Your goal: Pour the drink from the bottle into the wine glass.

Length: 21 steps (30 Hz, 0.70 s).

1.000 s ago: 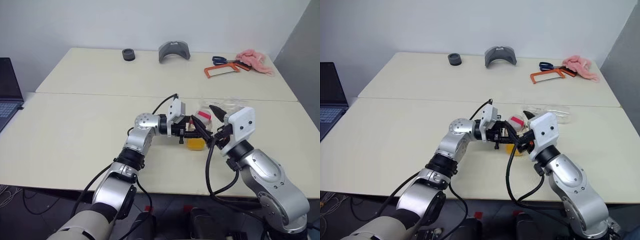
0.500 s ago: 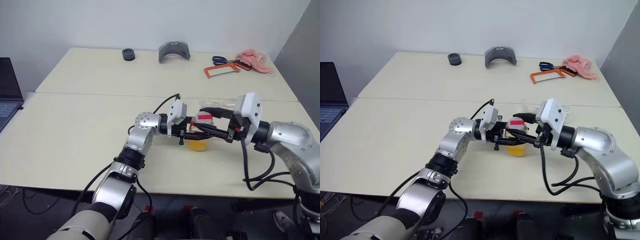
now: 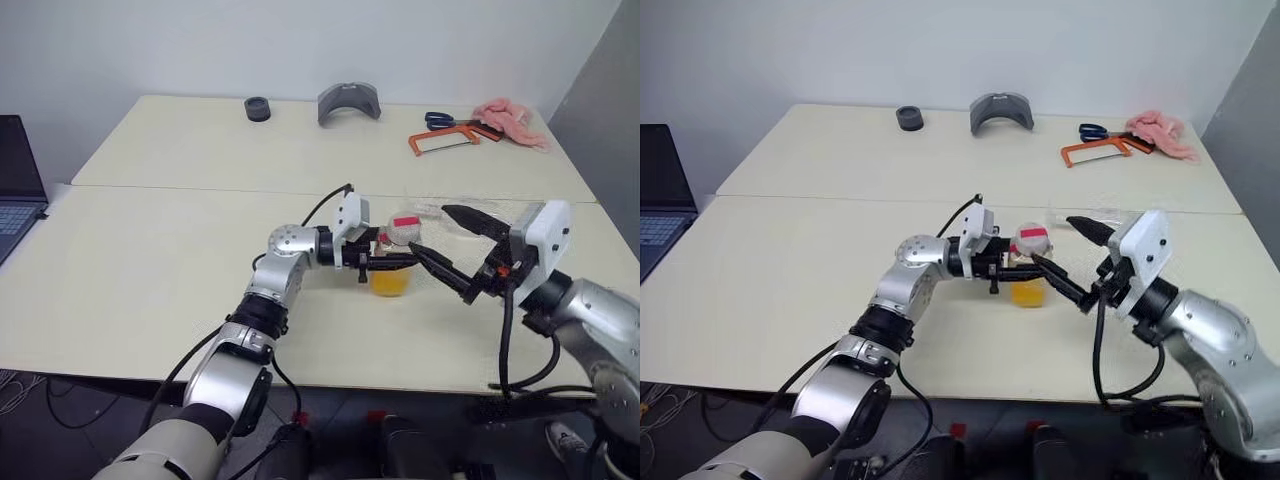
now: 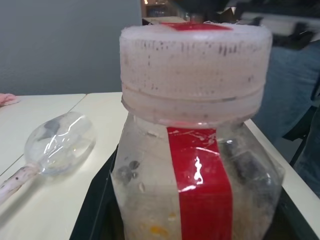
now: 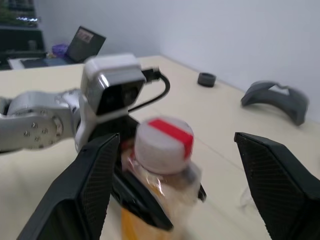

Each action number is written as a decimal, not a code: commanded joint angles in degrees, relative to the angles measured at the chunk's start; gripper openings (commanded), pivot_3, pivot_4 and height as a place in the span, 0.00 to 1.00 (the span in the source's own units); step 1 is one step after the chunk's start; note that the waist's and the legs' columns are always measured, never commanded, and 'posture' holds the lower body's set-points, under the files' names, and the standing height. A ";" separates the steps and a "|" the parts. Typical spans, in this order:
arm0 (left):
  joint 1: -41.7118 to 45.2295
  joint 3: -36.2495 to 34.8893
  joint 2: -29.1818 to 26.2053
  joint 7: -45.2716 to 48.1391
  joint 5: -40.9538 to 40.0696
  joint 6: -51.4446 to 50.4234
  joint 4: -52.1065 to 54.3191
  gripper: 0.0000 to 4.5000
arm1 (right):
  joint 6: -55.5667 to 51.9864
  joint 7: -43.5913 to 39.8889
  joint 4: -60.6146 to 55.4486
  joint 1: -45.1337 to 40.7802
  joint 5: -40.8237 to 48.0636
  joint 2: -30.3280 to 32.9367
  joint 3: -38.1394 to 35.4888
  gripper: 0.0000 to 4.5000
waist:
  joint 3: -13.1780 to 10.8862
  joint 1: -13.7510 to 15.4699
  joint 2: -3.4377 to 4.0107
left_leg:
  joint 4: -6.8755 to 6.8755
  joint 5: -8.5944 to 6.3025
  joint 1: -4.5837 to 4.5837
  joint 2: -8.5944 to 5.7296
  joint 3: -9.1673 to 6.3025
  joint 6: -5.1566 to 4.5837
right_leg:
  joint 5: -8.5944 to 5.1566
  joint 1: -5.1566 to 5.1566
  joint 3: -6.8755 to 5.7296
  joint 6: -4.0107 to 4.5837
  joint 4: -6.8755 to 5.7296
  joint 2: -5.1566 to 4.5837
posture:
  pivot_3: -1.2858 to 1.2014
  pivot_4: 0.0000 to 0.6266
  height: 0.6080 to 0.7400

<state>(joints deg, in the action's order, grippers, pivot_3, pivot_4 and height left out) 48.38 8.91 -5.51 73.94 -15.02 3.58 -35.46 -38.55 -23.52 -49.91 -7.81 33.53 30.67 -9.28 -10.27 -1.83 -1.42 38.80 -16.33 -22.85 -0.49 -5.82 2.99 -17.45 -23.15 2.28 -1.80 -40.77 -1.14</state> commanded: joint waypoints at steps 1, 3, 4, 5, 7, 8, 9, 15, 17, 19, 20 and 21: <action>2.58 -0.46 0.95 -0.54 -0.13 1.82 -0.04 0.38 | -0.55 10.16 -5.77 2.47 -6.84 -4.28 6.06 0.87 | 0.00 -0.05 0.00 | 0.00 0.00 0.00 0.00 0.01 0.00 | 0.00 0.00 0.01 0.00 0.00 0.00 | 0.52 0.24 1.00; 2.87 -0.43 1.29 -0.44 -0.05 2.14 -0.68 0.38 | -0.33 14.19 -5.84 2.67 -11.02 -6.67 10.15 0.87 | 0.01 -0.09 0.01 | 0.01 0.01 0.02 -0.01 0.05 0.01 | 0.00 -0.01 0.05 0.00 -0.01 0.00 | 0.52 0.24 1.00; 2.94 -0.37 1.41 -0.32 0.00 2.31 -0.88 0.38 | -0.21 15.50 -5.68 2.49 -12.71 -7.56 11.95 0.87 | 0.01 -0.10 0.02 | 0.01 0.01 0.03 -0.02 0.06 0.02 | 0.00 -0.01 0.06 0.00 -0.03 0.00 | 0.52 0.24 1.00; 3.08 -0.34 1.50 -0.18 0.05 2.45 -1.18 0.38 | -0.30 17.25 -5.17 2.02 -14.83 -8.40 13.56 0.87 | 0.01 -0.09 0.02 | 0.01 0.01 0.04 -0.01 0.06 0.02 | 0.00 -0.01 0.05 -0.01 -0.03 0.01 | 0.52 0.24 1.00; 3.30 -0.31 1.67 -0.07 0.15 2.74 -1.64 0.38 | -0.07 19.11 -4.24 1.27 -17.14 -10.03 15.41 0.87 | 0.01 -0.10 0.02 | 0.00 0.01 0.04 -0.01 0.05 0.02 | 0.00 -0.01 0.04 -0.01 -0.02 0.03 | 0.52 0.24 1.00; 3.46 -0.32 1.77 -0.02 0.18 2.95 -1.93 0.38 | 0.24 19.99 -3.48 0.79 -18.58 -10.79 16.12 0.87 | 0.01 -0.10 0.02 | 0.00 0.01 0.04 -0.01 0.04 0.02 | 0.00 -0.01 0.04 -0.01 -0.02 0.03 | 0.52 0.24 1.00; 3.59 -0.31 1.87 0.03 0.23 3.23 -2.17 0.38 | 0.55 20.40 -2.88 0.42 -19.38 -11.50 16.52 0.87 | 0.01 -0.10 0.02 | 0.00 0.02 0.04 -0.01 0.05 0.03 | 0.00 -0.01 0.05 -0.01 -0.01 0.03 | 0.52 0.24 1.00; 3.61 -0.29 1.89 0.22 0.65 4.19 -2.76 0.38 | 1.08 20.96 -1.11 -1.23 -21.65 -14.69 16.78 0.87 | 0.01 -0.09 0.02 | 0.00 0.01 0.03 -0.01 0.03 0.02 | 0.00 -0.01 0.03 0.00 -0.01 0.03 | 0.52 0.24 1.00; 3.54 -0.30 1.77 0.17 0.77 4.45 -2.76 0.38 | 0.85 20.40 -0.61 -1.52 -21.67 -15.17 16.84 0.87 | 0.01 -0.09 0.02 | 0.00 0.01 0.03 -0.01 0.03 0.02 | 0.00 -0.01 0.03 -0.01 -0.01 0.02 | 0.52 0.24 1.00; 3.48 -0.33 1.67 0.16 0.84 4.56 -2.73 0.38 | 0.65 19.92 -0.19 -1.66 -21.58 -15.54 16.84 0.87 | 0.01 -0.09 0.02 | 0.00 0.01 0.03 -0.01 0.02 0.01 | 0.00 -0.01 0.03 0.00 -0.01 0.03 | 0.52 0.24 1.00; 3.45 -0.36 1.60 0.17 0.90 4.65 -2.72 0.38 | 0.57 19.71 0.02 -1.73 -21.63 -15.66 16.86 0.87 | 0.01 -0.09 0.02 | 0.00 0.01 0.03 -0.01 0.03 0.01 | 0.00 -0.01 0.03 0.00 -0.02 0.03 | 0.52 0.24 1.00; 3.42 -0.39 1.52 0.20 0.97 4.74 -2.72 0.38 | 0.43 19.51 0.26 -1.79 -21.53 -15.88 16.78 0.87 | 0.01 -0.09 0.02 | 0.00 0.01 0.03 -0.01 0.03 0.01 | 0.00 -0.01 0.03 0.00 -0.01 0.03 | 0.52 0.24 1.00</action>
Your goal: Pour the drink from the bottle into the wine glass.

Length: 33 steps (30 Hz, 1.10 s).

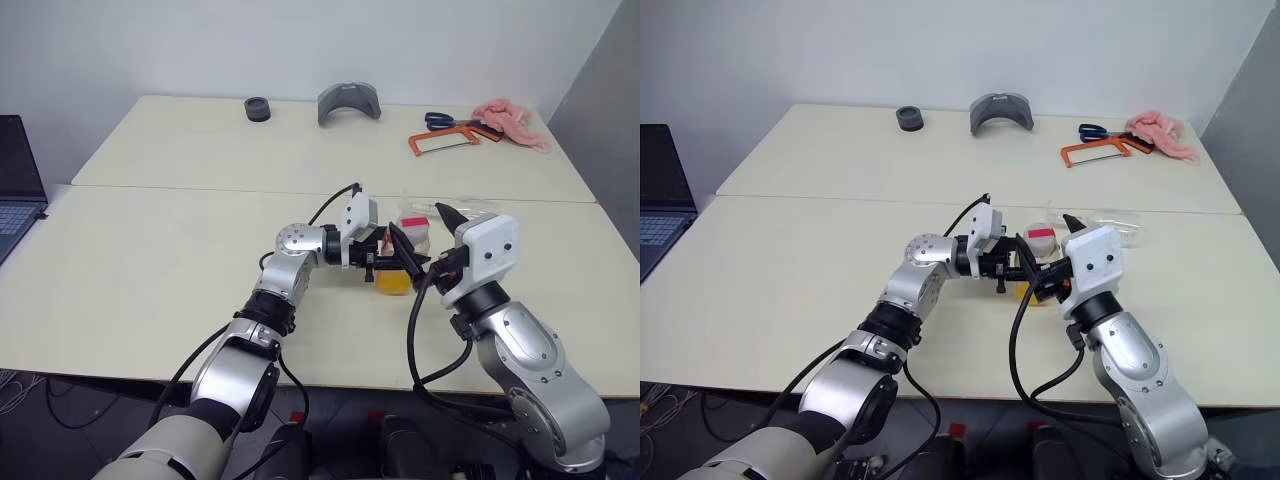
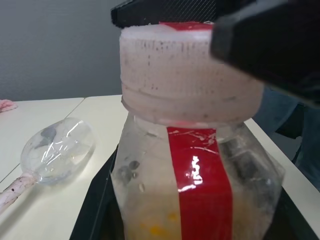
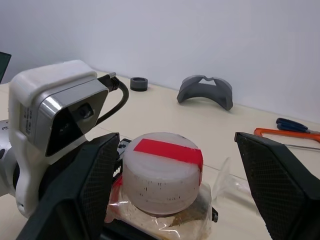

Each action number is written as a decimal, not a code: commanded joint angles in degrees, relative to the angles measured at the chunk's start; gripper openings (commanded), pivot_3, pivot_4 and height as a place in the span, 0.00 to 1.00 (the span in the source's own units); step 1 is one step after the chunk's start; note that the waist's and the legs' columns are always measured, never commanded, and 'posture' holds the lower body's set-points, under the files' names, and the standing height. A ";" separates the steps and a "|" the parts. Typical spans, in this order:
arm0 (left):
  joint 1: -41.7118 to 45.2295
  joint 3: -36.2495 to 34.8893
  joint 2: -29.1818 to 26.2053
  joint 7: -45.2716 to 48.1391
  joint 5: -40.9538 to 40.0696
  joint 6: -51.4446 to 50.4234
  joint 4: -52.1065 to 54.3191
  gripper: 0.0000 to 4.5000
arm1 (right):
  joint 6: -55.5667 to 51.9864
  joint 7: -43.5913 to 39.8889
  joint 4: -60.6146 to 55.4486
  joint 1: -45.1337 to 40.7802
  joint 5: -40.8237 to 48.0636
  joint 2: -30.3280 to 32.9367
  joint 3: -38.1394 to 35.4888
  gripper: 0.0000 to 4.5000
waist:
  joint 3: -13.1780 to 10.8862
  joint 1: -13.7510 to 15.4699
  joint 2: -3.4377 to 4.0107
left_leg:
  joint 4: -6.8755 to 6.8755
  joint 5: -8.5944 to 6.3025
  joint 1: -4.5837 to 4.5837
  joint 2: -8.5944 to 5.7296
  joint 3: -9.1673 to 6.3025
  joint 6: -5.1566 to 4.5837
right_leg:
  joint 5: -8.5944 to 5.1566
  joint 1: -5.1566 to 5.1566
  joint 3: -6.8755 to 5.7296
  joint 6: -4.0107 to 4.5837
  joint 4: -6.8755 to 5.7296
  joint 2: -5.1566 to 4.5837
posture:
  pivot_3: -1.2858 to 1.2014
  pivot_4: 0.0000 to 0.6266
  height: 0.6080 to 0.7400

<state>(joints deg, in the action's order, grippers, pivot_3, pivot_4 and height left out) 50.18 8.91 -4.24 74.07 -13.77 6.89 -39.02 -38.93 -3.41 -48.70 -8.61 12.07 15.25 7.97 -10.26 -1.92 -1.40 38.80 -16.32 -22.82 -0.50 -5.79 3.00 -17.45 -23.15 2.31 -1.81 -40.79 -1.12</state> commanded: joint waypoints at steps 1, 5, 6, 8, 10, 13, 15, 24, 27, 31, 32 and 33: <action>1.60 -0.39 0.20 0.10 -0.20 1.53 0.84 0.38 | 0.75 -0.82 -0.76 -1.05 0.01 -0.60 -0.55 0.87 | 0.00 0.00 0.00 | 0.00 0.00 0.00 0.00 0.00 0.00 | 0.00 0.00 0.00 0.00 0.00 0.00 | 0.52 0.24 1.00; 1.49 -0.34 0.05 0.36 -0.02 1.83 0.81 0.38 | 1.11 -1.92 -0.24 -1.35 0.30 -0.70 -0.98 0.66 | 0.00 -0.01 0.00 | 0.00 0.00 0.00 0.00 0.00 0.00 | 0.00 0.00 0.00 0.00 0.00 0.00 | 0.52 0.24 1.00; 1.47 -0.33 0.02 0.43 0.00 1.88 0.80 0.38 | 1.34 -2.52 -0.17 -1.40 0.52 -0.58 -1.11 0.58 | 0.00 0.00 0.00 | 0.00 0.00 0.00 0.00 0.00 0.00 | 0.00 0.00 0.00 0.00 0.00 0.00 | 0.52 0.24 1.00; 1.44 -0.29 -0.02 0.55 0.03 1.92 0.78 0.38 | 1.87 -3.87 -0.07 -1.47 1.17 -0.33 -1.37 0.43 | 0.00 -0.01 0.00 | 0.00 0.00 0.00 0.00 -0.01 -0.01 | 0.00 0.00 -0.01 0.00 0.00 0.00 | 0.52 0.24 1.00; 1.33 -0.12 -0.10 0.94 0.07 1.90 0.88 0.38 | 3.31 -7.10 0.32 -1.80 1.60 1.63 -1.06 0.42 | 0.00 0.00 0.00 | 0.00 0.00 0.00 0.00 0.00 -0.01 | 0.00 0.00 0.00 0.00 0.00 0.00 | 0.52 0.24 1.00; 1.41 0.06 -0.48 2.28 -0.21 1.61 1.26 0.38 | 8.69 -18.34 4.95 -4.62 4.02 8.61 -3.15 0.42 | 0.00 -0.06 0.00 | 0.00 -0.01 0.00 -0.01 0.01 -0.01 | 0.00 0.00 0.00 0.00 0.00 0.00 | 0.52 0.24 1.00; 1.68 0.09 -0.85 3.51 -0.37 1.89 1.16 0.38 | 12.48 -28.39 10.41 -8.21 7.16 14.73 -5.51 0.42 | -0.01 -0.11 0.01 | 0.00 -0.01 0.03 -0.10 0.12 -0.02 | 0.01 0.01 0.03 -0.01 0.01 0.00 | 0.52 0.24 1.00; 2.14 -0.13 -1.33 4.28 -0.50 1.78 1.30 0.38 | 5.68 -50.86 24.14 -17.18 21.20 30.63 -9.01 0.42 | -0.03 0.08 -0.02 | -0.01 -0.02 -0.02 -0.01 0.18 -0.04 | 0.01 0.04 -0.06 0.01 0.07 -0.01 | 0.52 0.24 1.00; 1.37 -0.27 -1.49 3.52 -0.73 0.82 2.59 0.38 | 5.92 -45.50 23.09 -15.07 21.34 28.59 -12.46 0.65 | -0.03 0.07 -0.03 | -0.02 -0.02 -0.02 0.01 0.14 -0.04 | 0.01 0.02 -0.02 0.01 0.06 -0.02 | 0.52 0.24 1.00; 0.20 -0.32 -1.82 2.64 -0.86 -0.36 4.05 0.38 | 2.72 -35.69 12.35 -8.00 24.80 24.59 -18.85 0.79 | -0.03 0.16 -0.02 | -0.01 -0.02 -0.03 0.01 0.03 -0.03 | 0.01 -0.01 0.00 0.01 0.02 -0.05 | 0.52 0.24 1.00; 0.13 -0.36 -1.85 2.51 -0.86 -0.46 4.08 0.38 | 2.07 -32.61 9.14 -6.09 25.04 23.08 -19.55 0.79 | -0.03 0.13 -0.03 | -0.01 -0.02 -0.05 0.01 0.00 -0.03 | 0.01 -0.01 -0.01 0.01 0.02 -0.05 | 0.52 0.24 1.00; 0.07 -0.38 -1.88 2.41 -0.88 -0.55 4.14 0.38 | 1.60 -30.53 7.06 -4.92 25.11 22.11 -19.86 0.79 | -0.03 0.14 -0.02 | -0.01 -0.02 -0.07 0.02 -0.03 -0.03 | 0.01 -0.01 -0.02 0.01 0.03 -0.05 | 0.52 0.24 1.00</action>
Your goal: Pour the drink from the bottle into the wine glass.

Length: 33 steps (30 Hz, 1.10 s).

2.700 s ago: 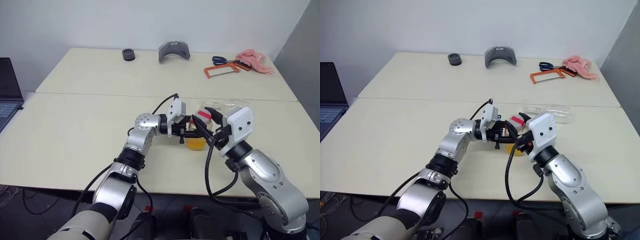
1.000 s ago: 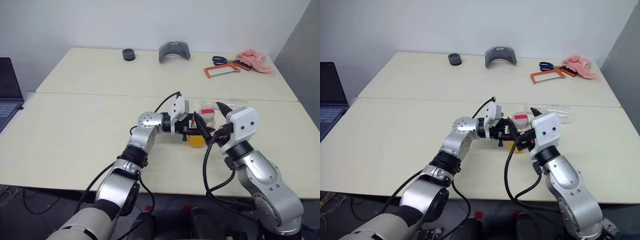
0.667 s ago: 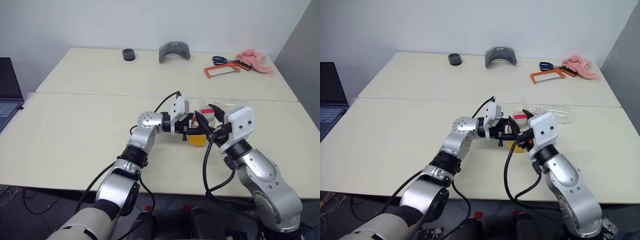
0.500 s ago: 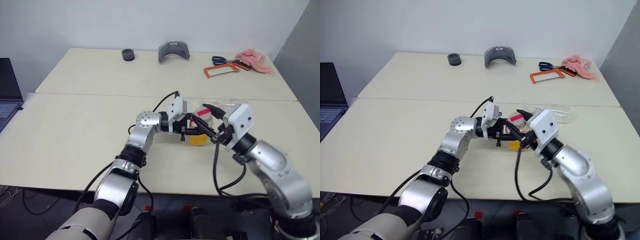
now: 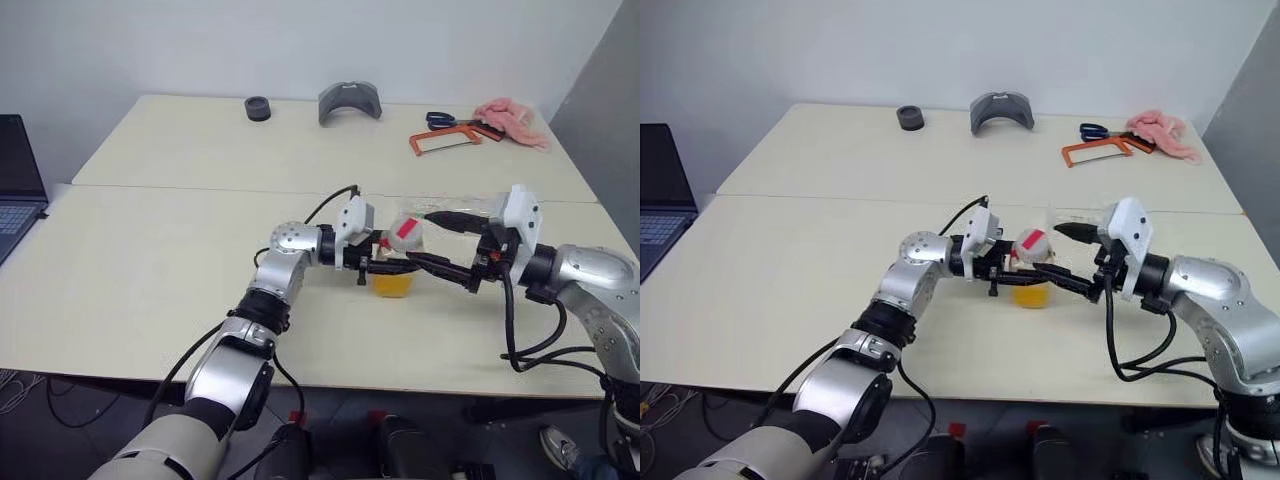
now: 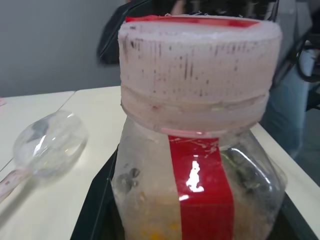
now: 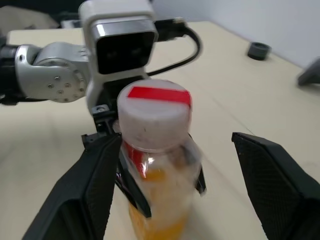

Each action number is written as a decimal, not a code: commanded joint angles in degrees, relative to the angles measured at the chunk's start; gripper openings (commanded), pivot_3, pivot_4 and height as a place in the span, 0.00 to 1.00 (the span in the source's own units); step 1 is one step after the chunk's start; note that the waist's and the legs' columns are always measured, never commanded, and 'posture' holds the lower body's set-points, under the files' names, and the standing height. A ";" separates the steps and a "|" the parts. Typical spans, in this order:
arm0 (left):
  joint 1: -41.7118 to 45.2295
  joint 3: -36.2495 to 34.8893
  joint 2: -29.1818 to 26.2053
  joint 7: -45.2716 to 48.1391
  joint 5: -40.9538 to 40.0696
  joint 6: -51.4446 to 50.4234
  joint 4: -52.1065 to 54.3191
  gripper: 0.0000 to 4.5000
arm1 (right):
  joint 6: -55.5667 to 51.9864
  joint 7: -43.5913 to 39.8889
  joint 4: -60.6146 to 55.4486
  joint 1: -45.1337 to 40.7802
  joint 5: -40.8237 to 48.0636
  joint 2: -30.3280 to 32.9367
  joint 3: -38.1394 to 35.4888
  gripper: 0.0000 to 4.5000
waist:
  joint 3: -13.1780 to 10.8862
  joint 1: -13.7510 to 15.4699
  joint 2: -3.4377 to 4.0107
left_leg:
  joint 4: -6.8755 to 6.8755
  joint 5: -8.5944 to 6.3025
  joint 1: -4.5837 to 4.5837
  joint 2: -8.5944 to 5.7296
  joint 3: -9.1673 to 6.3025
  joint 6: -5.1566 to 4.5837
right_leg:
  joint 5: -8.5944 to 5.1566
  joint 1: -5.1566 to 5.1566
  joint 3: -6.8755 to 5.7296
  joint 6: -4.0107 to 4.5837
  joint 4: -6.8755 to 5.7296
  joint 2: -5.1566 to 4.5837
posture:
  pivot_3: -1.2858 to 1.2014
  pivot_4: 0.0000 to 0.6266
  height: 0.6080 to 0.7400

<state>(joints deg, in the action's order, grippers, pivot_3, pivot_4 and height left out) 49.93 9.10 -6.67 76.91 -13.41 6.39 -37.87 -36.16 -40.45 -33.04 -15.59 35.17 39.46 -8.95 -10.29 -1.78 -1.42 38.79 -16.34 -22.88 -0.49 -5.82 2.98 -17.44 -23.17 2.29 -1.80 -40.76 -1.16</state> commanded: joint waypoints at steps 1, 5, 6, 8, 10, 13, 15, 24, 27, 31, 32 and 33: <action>0.38 -0.60 0.58 -0.54 -1.22 -0.09 2.91 0.38 | -1.49 10.11 -11.64 3.59 1.02 -4.23 -2.07 0.79 | 0.00 0.01 0.00 | -0.01 0.00 -0.01 0.00 -0.01 0.00 | 0.00 0.00 0.00 0.00 0.01 0.00 | 0.52 0.24 1.00; 0.78 -0.63 1.03 -0.78 -1.09 0.07 2.09 0.38 | -2.16 23.71 -18.78 5.54 -8.22 -12.34 7.54 0.79 | 0.01 -0.18 0.02 | 0.01 0.01 0.04 0.00 0.01 0.01 | 0.00 0.00 0.03 -0.01 -0.03 0.02 | 0.52 0.24 1.00; 0.82 -0.62 1.09 -0.77 -1.08 0.09 2.01 0.38 | -2.36 25.19 -19.22 5.47 -9.90 -13.15 9.20 0.79 | 0.01 -0.19 0.02 | 0.02 0.01 0.05 -0.01 0.02 0.02 | -0.01 0.00 0.03 -0.02 -0.05 0.03 | 0.52 0.24 1.00; 1.03 -0.55 1.36 -0.53 -1.07 0.18 1.70 0.38 | -1.99 28.87 -18.58 4.82 -13.61 -15.70 12.23 0.79 | 0.01 -0.18 0.02 | 0.03 0.02 0.06 -0.01 0.01 0.03 | -0.01 0.01 0.02 -0.02 -0.05 0.04 | 0.52 0.24 1.00; 1.41 -0.52 1.71 -0.35 -1.01 0.32 1.12 0.38 | -1.04 31.34 -17.34 4.29 -17.16 -17.27 14.30 0.79 | 0.01 -0.16 0.02 | 0.03 0.02 0.06 -0.02 0.01 0.04 | -0.01 0.01 0.02 -0.02 -0.06 0.04 | 0.52 0.24 1.00; 1.73 -0.56 1.97 -0.17 -0.91 0.59 0.57 0.38 | -0.67 32.35 -16.64 4.55 -19.73 -18.35 15.29 0.79 | 0.01 -0.09 0.02 | 0.03 0.03 0.05 -0.02 0.00 0.06 | -0.01 0.00 0.02 -0.02 -0.04 0.04 | 0.52 0.24 1.00; 1.88 -0.60 2.05 -0.03 -0.87 0.75 0.25 0.38 | -0.55 32.59 -16.43 4.83 -20.71 -18.91 15.63 0.79 | 0.01 -0.10 0.02 | 0.02 0.03 0.05 -0.02 0.01 0.05 | -0.01 0.00 0.02 -0.02 -0.03 0.03 | 0.52 0.24 1.00; 1.84 -0.59 1.94 0.13 -0.77 0.93 0.19 0.38 | -0.86 32.68 -16.42 6.67 -22.55 -21.24 15.76 0.79 | 0.01 -0.13 0.02 | 0.02 0.02 0.05 -0.02 0.02 0.02 | -0.01 0.00 0.02 -0.01 -0.03 0.04 | 0.52 0.24 1.00; 1.71 -0.56 1.89 0.12 -0.77 0.85 0.40 0.38 | -0.81 32.51 -16.42 6.83 -22.61 -21.75 15.53 0.71 | 0.01 -0.15 0.03 | 0.02 0.01 0.05 -0.02 0.02 0.02 | -0.01 0.00 0.02 -0.01 -0.03 0.05 | 0.52 0.24 1.00; 1.61 -0.49 1.81 0.24 -0.76 0.79 0.52 0.38 | -0.17 30.57 -15.94 6.51 -21.75 -21.84 14.94 0.43 | 0.01 -0.15 0.02 | 0.02 0.01 0.05 -0.02 0.01 0.02 | -0.01 0.00 0.02 -0.01 -0.03 0.04 | 0.52 0.24 1.00; 1.59 -0.47 1.79 0.31 -0.76 0.80 0.53 0.37 | 0.12 29.42 -15.72 6.33 -21.25 -21.34 14.82 0.41 | 0.01 -0.15 0.02 | 0.02 0.01 0.05 -0.03 0.01 0.02 | -0.01 0.00 0.02 -0.01 -0.03 0.04 | 0.52 0.24 1.00; 1.66 -0.45 1.78 0.37 -0.74 0.82 0.44 0.37 | 0.43 28.05 -15.38 6.03 -20.61 -20.74 14.60 0.41 | 0.01 -0.15 0.02 | 0.02 0.01 0.05 -0.03 0.02 0.02 | -0.01 0.00 0.02 -0.01 -0.03 0.04 | 0.52 0.24 1.00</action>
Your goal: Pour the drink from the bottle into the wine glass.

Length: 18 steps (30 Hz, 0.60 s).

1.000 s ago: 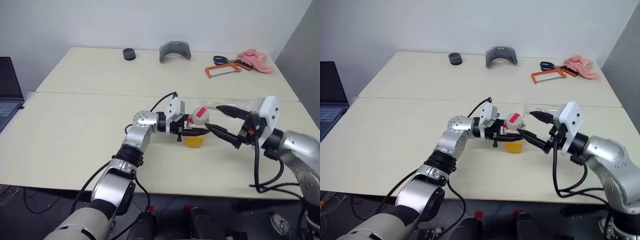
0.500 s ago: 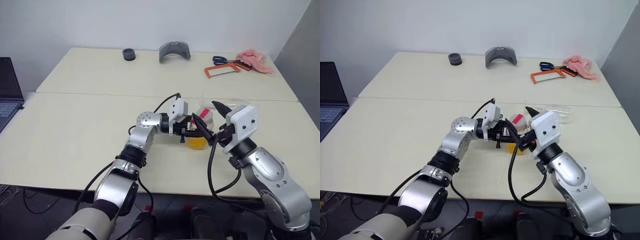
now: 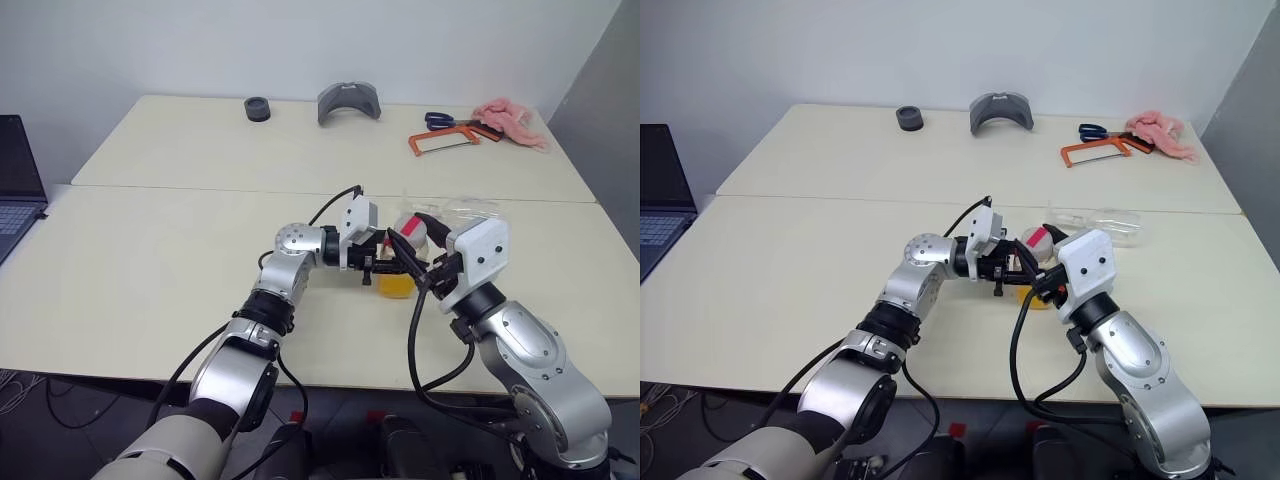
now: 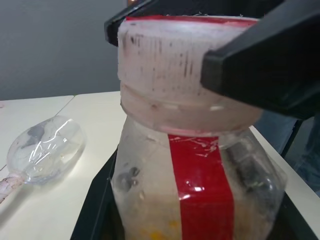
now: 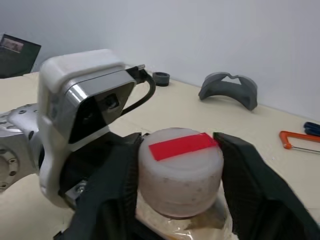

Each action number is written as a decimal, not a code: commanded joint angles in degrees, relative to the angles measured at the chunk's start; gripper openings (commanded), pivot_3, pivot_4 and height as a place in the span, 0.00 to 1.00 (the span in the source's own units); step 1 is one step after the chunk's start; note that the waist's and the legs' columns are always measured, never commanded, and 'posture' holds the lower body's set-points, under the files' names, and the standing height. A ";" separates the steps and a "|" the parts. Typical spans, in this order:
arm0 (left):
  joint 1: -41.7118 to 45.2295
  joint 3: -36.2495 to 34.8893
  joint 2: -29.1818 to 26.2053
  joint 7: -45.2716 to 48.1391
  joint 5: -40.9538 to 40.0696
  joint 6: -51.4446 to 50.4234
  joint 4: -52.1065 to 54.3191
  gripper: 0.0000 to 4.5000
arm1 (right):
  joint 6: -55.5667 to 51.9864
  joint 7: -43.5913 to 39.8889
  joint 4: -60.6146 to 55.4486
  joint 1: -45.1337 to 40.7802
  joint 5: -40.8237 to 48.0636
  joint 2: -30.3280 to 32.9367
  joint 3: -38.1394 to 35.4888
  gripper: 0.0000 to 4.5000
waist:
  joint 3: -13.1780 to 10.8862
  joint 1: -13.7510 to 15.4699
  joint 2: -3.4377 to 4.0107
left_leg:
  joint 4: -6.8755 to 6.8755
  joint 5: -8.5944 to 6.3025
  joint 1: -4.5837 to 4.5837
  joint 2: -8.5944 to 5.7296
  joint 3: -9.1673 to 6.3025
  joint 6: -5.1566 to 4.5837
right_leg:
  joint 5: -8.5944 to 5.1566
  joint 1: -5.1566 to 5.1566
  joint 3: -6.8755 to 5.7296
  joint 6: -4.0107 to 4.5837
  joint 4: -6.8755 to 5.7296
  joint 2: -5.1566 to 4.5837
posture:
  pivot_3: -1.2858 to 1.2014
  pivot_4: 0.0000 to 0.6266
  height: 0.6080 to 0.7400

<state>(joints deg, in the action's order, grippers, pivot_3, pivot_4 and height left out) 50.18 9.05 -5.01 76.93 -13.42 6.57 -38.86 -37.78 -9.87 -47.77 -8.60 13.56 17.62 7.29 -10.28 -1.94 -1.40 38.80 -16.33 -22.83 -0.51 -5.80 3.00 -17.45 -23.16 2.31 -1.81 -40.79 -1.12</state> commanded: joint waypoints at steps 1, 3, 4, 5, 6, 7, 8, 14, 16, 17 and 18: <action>1.52 -0.39 0.10 0.47 -0.72 0.69 1.28 0.37 | 2.68 -5.09 0.08 -1.57 2.15 2.37 -2.11 0.41 | 0.00 0.00 0.00 | 0.00 0.00 0.00 0.00 0.00 0.00 | 0.00 0.00 0.00 0.00 0.00 0.00 | 0.52 0.24 1.00; 1.75 -0.19 -0.05 1.21 -0.68 0.77 1.02 0.37 | 4.46 -11.67 2.37 -3.25 4.94 6.06 -3.91 0.41 | 0.00 -0.01 0.00 | 0.00 0.00 0.01 -0.01 0.04 -0.01 | 0.00 0.00 0.02 0.00 0.00 0.00 | 0.52 0.24 1.00; 1.80 0.00 -0.18 1.79 -0.67 0.87 1.00 0.37 | 5.24 -15.49 3.86 -4.31 6.79 8.33 -5.11 0.41 | 0.00 -0.01 0.00 | 0.00 0.00 0.01 -0.01 0.04 -0.01 | 0.00 0.01 0.01 0.00 0.00 0.00 | 0.52 0.24 1.00; 1.77 0.24 -0.36 2.53 -0.68 0.85 1.13 0.37 | 5.61 -20.10 5.81 -5.79 9.09 11.17 -6.56 0.41 | 0.00 -0.03 0.00 | 0.00 -0.01 0.01 -0.03 0.05 -0.01 | 0.00 0.02 0.00 0.00 0.01 0.01 | 0.52 0.24 1.00; 1.75 0.41 -0.51 3.17 -0.67 0.85 1.22 0.37 | 5.75 -24.13 7.76 -7.22 11.27 13.73 -7.82 0.41 | -0.01 -0.03 0.00 | 0.00 -0.01 0.02 -0.05 0.08 -0.02 | 0.00 0.02 0.01 0.00 0.01 0.01 | 0.52 0.24 1.00; 1.79 0.47 -0.59 3.54 -0.65 0.89 1.17 0.37 | 5.90 -26.60 9.16 -8.17 12.72 15.38 -8.52 0.41 | -0.01 -0.02 0.00 | -0.01 -0.01 0.02 -0.08 0.12 -0.02 | 0.00 0.03 0.00 0.00 0.02 0.02 | 0.52 0.24 1.00; 1.82 0.51 -0.69 3.93 -0.63 0.94 1.21 0.37 | 4.78 -31.19 12.03 -10.28 15.52 18.28 -9.70 0.41 | -0.01 -0.03 0.00 | 0.00 -0.01 0.02 -0.07 0.14 -0.02 | 0.00 0.03 -0.02 0.00 0.03 0.03 | 0.52 0.24 1.00; 1.65 0.23 -0.80 3.65 -0.63 0.86 1.85 0.37 | 0.93 -38.76 18.15 -14.69 22.55 24.31 -11.11 0.41 | -0.02 0.07 -0.01 | -0.01 -0.02 0.00 0.00 0.17 -0.03 | 0.01 0.04 -0.06 0.01 0.04 0.03 | 0.52 0.24 1.00; 1.26 0.28 -1.03 3.38 -0.74 0.59 2.46 0.37 | 2.07 -36.78 17.94 -13.94 21.86 23.49 -12.02 0.57 | -0.02 0.05 -0.01 | -0.01 -0.02 -0.02 0.00 0.17 -0.03 | 0.01 0.02 -0.03 0.01 0.04 0.01 | 0.52 0.24 1.00; 1.00 0.33 -1.19 3.28 -0.79 0.46 2.81 0.37 | 2.26 -35.56 17.52 -13.40 21.85 22.93 -12.68 0.64 | -0.02 0.04 -0.01 | -0.01 -0.02 -0.01 0.00 0.15 -0.03 | 0.01 0.02 -0.01 0.01 0.04 0.00 | 0.52 0.24 1.00; 0.76 0.39 -1.34 3.15 -0.83 0.37 3.08 0.37 | 2.20 -33.69 16.63 -12.64 21.96 22.01 -13.62 0.71 | -0.02 0.04 -0.01 | -0.01 -0.02 -0.01 0.01 0.14 -0.03 | 0.01 0.02 -0.01 0.01 0.04 0.00 | 0.52 0.24 1.00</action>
<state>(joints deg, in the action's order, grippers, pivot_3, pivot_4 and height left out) 50.25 10.51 -6.25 80.51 -13.37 6.67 -38.56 -36.62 -45.81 -28.91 -21.63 34.96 40.43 -3.69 -10.29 -1.89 -1.41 38.79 -16.34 -22.84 -0.50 -5.69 2.97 -17.44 -23.14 2.30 -1.80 -40.76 -1.12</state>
